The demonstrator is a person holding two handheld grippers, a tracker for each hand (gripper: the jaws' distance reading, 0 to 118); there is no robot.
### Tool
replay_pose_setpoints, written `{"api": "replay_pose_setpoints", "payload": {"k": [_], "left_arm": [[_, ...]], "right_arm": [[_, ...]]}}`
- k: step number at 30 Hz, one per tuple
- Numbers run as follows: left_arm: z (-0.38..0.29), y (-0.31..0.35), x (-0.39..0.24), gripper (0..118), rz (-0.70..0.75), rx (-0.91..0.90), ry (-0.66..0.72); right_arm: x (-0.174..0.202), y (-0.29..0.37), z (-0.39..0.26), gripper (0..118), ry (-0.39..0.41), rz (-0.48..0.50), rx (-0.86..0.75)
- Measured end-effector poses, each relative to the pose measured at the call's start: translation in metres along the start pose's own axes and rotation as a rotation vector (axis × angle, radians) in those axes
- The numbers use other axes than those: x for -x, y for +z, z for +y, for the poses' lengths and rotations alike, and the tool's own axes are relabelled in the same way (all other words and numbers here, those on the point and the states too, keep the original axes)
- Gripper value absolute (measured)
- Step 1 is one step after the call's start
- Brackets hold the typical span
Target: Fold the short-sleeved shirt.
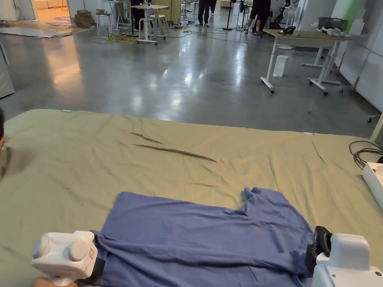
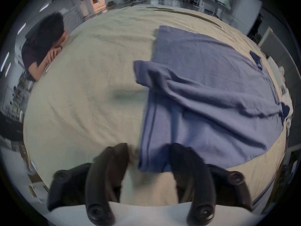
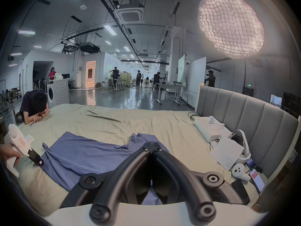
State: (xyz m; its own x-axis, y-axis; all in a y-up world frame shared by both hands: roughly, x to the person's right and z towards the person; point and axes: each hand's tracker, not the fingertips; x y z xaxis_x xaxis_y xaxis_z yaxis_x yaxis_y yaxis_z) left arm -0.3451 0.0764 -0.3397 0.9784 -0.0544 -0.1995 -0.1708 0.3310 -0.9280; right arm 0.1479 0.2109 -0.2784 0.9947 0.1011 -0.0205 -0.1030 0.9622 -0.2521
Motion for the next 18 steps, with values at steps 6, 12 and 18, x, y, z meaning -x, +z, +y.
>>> {"api": "replay_pose_setpoints", "payload": {"k": [6, 12, 18], "left_arm": [[-0.014, 0.009, -0.013, 4, 0.025, -0.028, -0.105], [-0.03, 0.042, 0.004, 4, -0.046, -0.153, -0.052], [-0.038, 0.064, 0.012, 4, -0.079, -0.24, -0.026]], "right_arm": [[-0.017, -0.01, -0.005, 0, -0.02, 0.001, 0.077], [-0.05, -0.048, -0.013, 8, 0.093, 0.038, 0.384], [-0.069, -0.094, -0.049, 48, 0.01, 0.113, 0.663]]}}
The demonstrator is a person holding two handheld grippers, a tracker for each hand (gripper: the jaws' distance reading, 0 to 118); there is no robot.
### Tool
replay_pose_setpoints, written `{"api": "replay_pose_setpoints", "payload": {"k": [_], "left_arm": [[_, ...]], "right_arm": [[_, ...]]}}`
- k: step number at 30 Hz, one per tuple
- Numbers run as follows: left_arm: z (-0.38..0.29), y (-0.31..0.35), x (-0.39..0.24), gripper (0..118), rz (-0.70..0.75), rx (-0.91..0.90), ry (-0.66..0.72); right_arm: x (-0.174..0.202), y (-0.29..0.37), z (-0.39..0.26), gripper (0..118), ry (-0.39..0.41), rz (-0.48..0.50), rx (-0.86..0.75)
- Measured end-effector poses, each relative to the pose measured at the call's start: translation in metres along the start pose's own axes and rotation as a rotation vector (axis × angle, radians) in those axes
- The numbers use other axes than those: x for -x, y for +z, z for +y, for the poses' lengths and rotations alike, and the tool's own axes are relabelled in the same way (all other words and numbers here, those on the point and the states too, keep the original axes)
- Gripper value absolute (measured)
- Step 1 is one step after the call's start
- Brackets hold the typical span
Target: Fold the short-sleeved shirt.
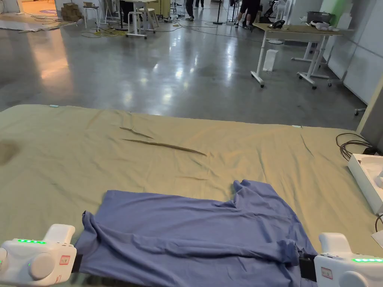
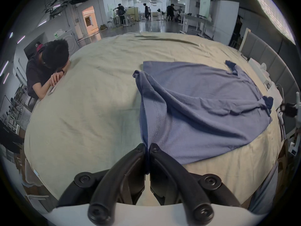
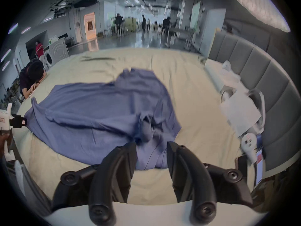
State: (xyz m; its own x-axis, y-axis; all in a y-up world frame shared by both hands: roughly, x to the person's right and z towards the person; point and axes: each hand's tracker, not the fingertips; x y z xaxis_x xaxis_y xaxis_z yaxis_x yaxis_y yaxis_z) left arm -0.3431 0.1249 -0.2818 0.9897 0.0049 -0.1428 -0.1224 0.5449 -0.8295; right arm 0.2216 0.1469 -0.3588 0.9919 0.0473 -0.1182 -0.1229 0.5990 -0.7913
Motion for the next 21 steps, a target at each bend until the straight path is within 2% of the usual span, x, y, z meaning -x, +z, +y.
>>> {"api": "replay_pose_setpoints", "payload": {"k": [4, 6, 9, 11, 12, 14, 15, 16, 21], "left_arm": [[-0.002, 0.0, 0.002, 4, -0.002, -0.008, 0.01], [-0.004, -0.002, 0.003, 4, 0.003, -0.007, 0.009], [-0.006, -0.007, 0.002, 4, 0.007, 0.003, 0.009], [-0.008, -0.009, 0.002, 4, 0.006, 0.01, 0.017], [-0.009, -0.01, 0.002, 4, 0.006, 0.012, 0.019], [-0.011, -0.011, 0.002, 4, 0.006, 0.012, 0.025], [-0.011, -0.012, 0.003, 4, 0.006, 0.012, 0.027], [-0.011, -0.012, 0.003, 4, 0.005, 0.012, 0.029], [-0.007, 0.001, 0.006, 4, -0.015, -0.021, 0.045]], "right_arm": [[-0.001, -0.039, -0.002, 64, -0.023, -0.01, 0.122], [-0.003, -0.061, -0.005, 63, -0.022, 0.012, 0.205], [-0.002, -0.086, -0.017, 62, 0.0, -0.018, 0.309], [0.002, -0.081, -0.025, 60, -0.028, -0.02, 0.224], [0.004, -0.078, -0.024, 52, -0.022, -0.016, 0.229], [0.008, -0.074, -0.022, 18, -0.024, 0.076, 0.211], [0.01, -0.071, -0.023, 9, -0.02, 0.05, 0.212], [0.012, -0.071, -0.022, 9, -0.005, 0.022, 0.222], [0.01, -0.04, -0.013, 6, -0.006, 0.044, 0.153]]}}
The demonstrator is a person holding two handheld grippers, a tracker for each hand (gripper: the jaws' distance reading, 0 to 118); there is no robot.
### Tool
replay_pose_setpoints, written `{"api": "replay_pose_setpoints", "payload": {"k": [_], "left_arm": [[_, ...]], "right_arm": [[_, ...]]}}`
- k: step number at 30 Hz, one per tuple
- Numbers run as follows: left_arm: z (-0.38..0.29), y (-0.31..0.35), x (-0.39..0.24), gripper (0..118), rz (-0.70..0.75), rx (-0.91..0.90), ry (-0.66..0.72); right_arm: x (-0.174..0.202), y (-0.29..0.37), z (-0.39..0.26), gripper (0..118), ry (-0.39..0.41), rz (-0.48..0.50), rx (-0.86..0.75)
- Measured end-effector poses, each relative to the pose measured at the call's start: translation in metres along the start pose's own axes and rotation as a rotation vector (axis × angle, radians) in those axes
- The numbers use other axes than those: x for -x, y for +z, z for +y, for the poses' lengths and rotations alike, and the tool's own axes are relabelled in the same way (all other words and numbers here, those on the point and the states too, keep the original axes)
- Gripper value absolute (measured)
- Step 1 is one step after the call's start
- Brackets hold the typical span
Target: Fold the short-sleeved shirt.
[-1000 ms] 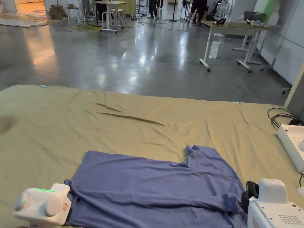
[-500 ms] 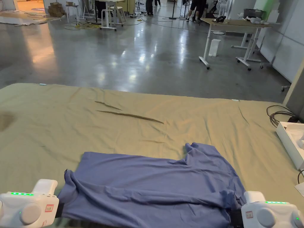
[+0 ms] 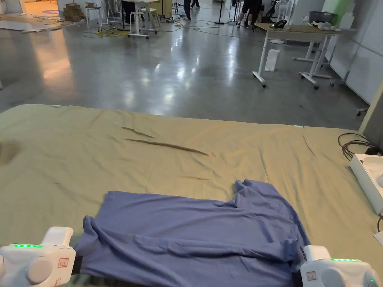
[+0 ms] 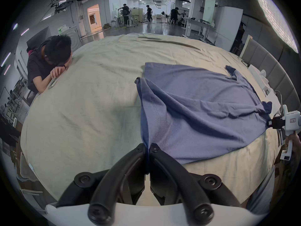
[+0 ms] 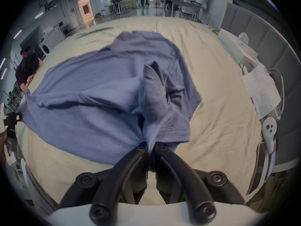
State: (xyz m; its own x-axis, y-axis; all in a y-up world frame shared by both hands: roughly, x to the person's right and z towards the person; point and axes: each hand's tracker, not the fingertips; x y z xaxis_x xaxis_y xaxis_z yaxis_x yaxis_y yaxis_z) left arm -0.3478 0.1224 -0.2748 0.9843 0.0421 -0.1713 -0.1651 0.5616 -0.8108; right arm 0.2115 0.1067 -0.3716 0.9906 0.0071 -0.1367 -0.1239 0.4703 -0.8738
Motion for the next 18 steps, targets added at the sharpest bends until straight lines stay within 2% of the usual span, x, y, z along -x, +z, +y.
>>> {"api": "replay_pose_setpoints", "payload": {"k": [3, 10, 18], "left_arm": [[0.006, 0.014, 0.0, 4, -0.015, -0.018, 0.003], [0.002, 0.057, 0.011, 4, -0.043, -0.079, 0.028], [-0.072, 0.08, 0.027, 4, -0.093, 0.004, 0.08]], "right_arm": [[0.0, 0.031, 0.003, 6, 0.039, 0.001, -0.083], [-0.001, 0.089, -0.015, 6, 0.051, 0.0, -0.132], [-0.005, 0.102, -0.1, 6, 0.013, -0.015, -0.036]]}}
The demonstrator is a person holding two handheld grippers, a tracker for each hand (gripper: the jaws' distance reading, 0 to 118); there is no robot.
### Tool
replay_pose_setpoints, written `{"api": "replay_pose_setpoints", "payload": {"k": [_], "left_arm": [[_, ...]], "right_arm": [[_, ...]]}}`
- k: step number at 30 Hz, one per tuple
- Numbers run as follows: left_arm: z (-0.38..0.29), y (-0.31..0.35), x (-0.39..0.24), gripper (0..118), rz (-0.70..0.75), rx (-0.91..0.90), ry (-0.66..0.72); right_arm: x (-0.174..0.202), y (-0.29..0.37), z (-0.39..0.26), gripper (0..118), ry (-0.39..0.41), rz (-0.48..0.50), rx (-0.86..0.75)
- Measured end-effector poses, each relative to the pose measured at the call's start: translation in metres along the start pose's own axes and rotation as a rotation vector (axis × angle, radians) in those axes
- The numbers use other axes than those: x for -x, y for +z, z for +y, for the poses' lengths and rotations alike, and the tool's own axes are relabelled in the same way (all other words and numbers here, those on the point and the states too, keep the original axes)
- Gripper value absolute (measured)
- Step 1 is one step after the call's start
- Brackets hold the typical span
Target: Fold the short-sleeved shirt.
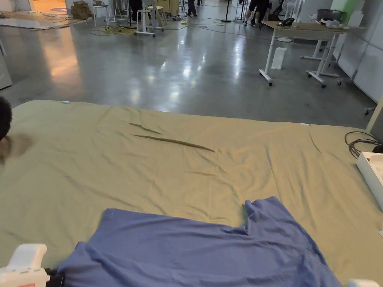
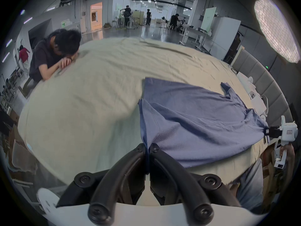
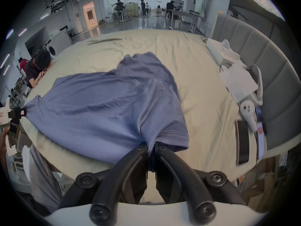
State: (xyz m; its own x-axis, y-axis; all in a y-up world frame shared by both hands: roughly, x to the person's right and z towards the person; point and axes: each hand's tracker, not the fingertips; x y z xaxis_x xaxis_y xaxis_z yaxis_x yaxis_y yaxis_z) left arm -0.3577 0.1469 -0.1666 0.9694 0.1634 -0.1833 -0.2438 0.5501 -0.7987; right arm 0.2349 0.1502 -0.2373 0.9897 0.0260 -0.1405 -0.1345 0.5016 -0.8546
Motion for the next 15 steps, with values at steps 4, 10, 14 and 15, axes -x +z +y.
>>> {"api": "replay_pose_setpoints", "payload": {"k": [4, 10, 14, 15], "left_arm": [[-0.045, -0.021, 0.005, 4, 0.035, 0.116, -0.009], [-0.066, -0.05, 0.006, 4, 0.065, 0.168, 0.0], [-0.064, -0.051, 0.002, 4, 0.082, 0.182, -0.033], [-0.063, -0.049, 0.003, 4, 0.079, 0.181, -0.029]], "right_arm": [[0.007, -0.018, -0.046, 6, 0.006, -0.021, 0.1], [0.022, -0.051, -0.067, 6, 0.056, -0.1, 0.133], [0.029, -0.051, -0.061, 7, 0.092, -0.129, 0.136], [0.029, -0.047, -0.059, 8, 0.088, -0.13, 0.138]]}}
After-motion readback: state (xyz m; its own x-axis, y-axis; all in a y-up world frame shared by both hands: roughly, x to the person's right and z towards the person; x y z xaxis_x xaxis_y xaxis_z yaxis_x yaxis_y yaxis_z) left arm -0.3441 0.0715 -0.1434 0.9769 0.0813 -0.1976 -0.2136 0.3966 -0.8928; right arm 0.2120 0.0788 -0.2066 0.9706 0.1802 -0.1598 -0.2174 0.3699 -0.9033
